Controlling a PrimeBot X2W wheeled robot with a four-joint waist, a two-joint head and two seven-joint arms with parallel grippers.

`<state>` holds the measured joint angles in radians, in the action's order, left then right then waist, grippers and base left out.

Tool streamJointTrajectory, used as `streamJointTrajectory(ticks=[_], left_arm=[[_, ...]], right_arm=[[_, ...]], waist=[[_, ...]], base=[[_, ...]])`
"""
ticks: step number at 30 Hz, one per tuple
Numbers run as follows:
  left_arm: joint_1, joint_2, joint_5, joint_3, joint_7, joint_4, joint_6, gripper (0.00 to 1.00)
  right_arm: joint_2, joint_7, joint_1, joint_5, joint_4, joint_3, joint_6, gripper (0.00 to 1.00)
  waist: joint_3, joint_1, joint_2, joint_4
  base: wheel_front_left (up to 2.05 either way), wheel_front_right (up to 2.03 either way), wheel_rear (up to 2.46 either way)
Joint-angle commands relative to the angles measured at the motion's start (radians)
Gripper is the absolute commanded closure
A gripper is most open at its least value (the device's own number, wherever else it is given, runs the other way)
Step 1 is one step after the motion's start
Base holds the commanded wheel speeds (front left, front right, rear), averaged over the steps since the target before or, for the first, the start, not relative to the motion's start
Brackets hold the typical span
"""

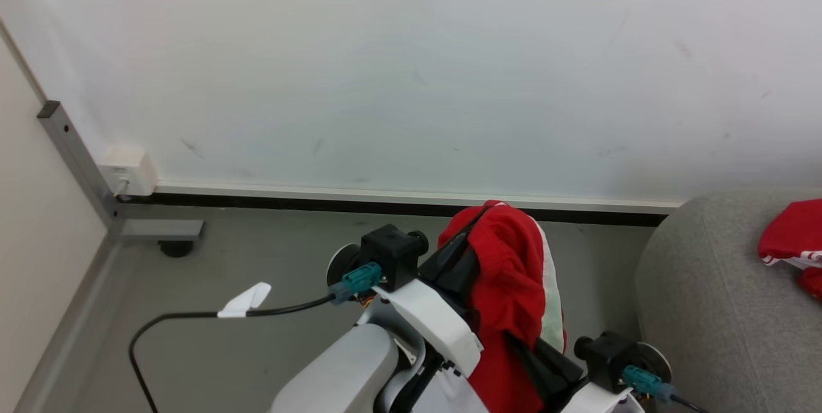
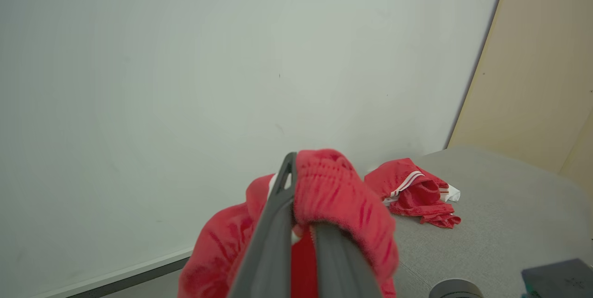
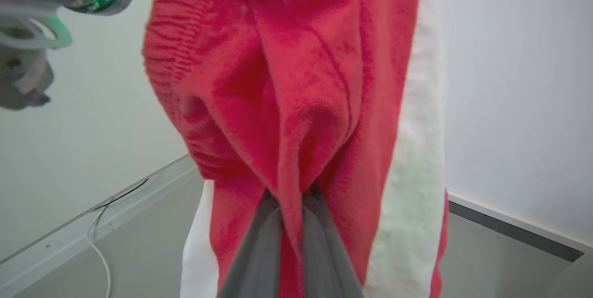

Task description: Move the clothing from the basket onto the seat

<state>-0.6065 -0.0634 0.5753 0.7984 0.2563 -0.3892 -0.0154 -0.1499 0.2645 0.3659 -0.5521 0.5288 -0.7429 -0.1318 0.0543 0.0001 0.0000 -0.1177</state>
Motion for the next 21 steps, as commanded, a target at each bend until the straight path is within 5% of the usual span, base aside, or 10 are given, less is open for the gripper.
streamJointTrajectory(ticks=[1, 3, 4, 5, 21], left_arm=[[0.011, -0.006, 0.006, 0.0, 0.001, -0.005, 0.003, 0.96], [0.014, -0.008, 0.007, 0.0, 0.001, -0.01, 0.004, 0.57], [0.014, -0.008, 0.008, -0.001, 0.001, -0.012, 0.005, 0.12], [0.015, -0.009, 0.012, -0.001, 0.0, -0.014, 0.004, 0.0], [0.049, -0.013, 0.007, 0.023, 0.007, -0.028, -0.012, 0.0]], right_arm=[[-0.008, -0.001, -0.01, 0.008, -0.01, 0.008, 0.002, 1.0], [-0.017, -0.001, -0.021, 0.019, -0.029, 0.031, 0.002, 1.0], [-0.022, -0.001, -0.026, 0.022, -0.037, 0.043, 0.002, 1.0], [-0.026, -0.001, -0.029, 0.028, -0.047, 0.059, 0.002, 1.0], [-0.11, 0.0, -0.104, 0.094, -0.26, 0.366, 0.002, 1.0]], waist=[[-0.003, -0.0001, 0.0, 0.008], [-0.007, -0.0001, 0.0, 0.022], [-0.01, -0.0001, 0.0, 0.03], [-0.012, -0.0001, 0.0, 0.039], [-0.044, -0.0001, 0.0, 0.276]], base=[[0.0, 0.0, 0.0], [0.0, 0.0, 0.0], [0.0, 0.0, 0.0], [0.0, 0.0, 0.0], [0.0, 0.0, 0.0]])
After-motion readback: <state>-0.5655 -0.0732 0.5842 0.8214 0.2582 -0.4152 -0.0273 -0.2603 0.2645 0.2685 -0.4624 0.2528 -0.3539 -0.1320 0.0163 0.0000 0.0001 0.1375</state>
